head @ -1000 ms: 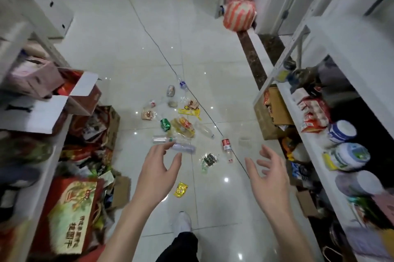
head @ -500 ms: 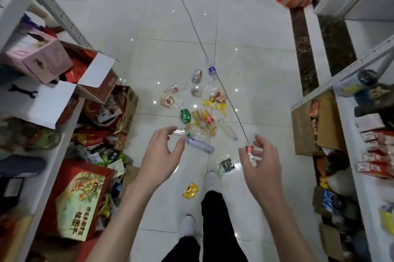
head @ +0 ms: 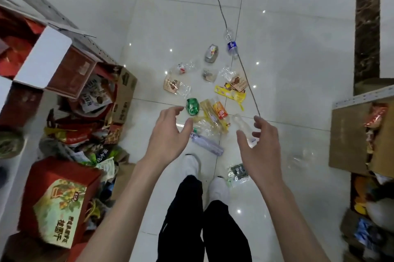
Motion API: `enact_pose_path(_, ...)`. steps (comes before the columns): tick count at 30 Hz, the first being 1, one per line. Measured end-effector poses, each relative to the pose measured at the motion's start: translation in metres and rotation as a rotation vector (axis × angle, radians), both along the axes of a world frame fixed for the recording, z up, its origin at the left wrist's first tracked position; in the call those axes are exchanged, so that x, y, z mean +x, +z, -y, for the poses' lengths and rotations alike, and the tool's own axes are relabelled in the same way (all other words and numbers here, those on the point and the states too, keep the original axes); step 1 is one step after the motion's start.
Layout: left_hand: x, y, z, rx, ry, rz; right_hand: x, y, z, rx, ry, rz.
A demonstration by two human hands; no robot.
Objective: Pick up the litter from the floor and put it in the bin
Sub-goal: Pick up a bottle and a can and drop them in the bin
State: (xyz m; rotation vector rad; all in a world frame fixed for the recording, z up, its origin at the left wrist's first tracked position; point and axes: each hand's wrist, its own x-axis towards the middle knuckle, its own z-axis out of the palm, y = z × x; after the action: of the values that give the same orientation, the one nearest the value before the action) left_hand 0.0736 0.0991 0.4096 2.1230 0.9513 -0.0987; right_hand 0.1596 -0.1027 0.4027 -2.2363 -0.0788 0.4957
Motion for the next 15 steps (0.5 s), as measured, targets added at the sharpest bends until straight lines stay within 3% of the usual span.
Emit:
enact_pose_path(6,0.045,-0.125,-0.038,-0.009,0.002,-0.044,0.037,-0.127,-0.037,-0.05,0.016,-0.018)
enact_pose_path(15,0.099,-0.427,-0.092,0.024,-0.015,-0.169,0.104,-0.426,-0.089,-0.173,0.082,0.06)
